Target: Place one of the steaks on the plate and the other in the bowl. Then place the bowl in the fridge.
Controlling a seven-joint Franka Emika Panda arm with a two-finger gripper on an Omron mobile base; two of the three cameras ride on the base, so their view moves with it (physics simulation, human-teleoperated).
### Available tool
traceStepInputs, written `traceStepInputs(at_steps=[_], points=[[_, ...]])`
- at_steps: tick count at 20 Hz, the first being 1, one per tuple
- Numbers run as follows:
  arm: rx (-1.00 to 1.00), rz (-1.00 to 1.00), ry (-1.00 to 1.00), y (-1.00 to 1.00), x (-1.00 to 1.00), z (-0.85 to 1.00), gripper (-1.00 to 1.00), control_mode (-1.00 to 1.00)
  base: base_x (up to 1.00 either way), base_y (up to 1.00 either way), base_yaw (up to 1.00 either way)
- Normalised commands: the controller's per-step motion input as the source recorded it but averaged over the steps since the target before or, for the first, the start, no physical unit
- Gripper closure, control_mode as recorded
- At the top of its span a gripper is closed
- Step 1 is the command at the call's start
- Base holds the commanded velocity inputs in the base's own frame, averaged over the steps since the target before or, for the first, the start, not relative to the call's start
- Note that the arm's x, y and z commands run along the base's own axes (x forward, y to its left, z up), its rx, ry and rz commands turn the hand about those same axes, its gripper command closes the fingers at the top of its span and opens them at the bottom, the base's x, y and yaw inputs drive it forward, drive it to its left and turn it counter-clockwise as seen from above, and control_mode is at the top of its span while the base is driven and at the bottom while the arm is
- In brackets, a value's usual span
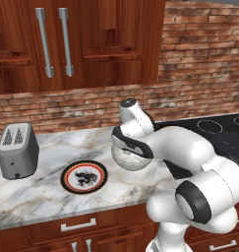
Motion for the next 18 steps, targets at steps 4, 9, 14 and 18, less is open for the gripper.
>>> traceStepInputs(at_steps=[4, 9, 14, 18], points=[[0.09, 0.0, 0.02, 0.0, 0.21, -0.22, 1.0, -1.0, 0.0, 0.0, 0.0], [0.06, 0.0, 0.06, 0.0, 0.15, -0.34, 1.0, -1.0, 0.0, 0.0, 0.0], [0.05, 0.0, 0.04, 0.0, 0.19, -0.11, 1.0, -1.0, 0.0, 0.0, 0.0], [0.1, 0.0, 0.03, 0.0, 0.25, -0.06, 1.0, -1.0, 0.0, 0.0, 0.0]])
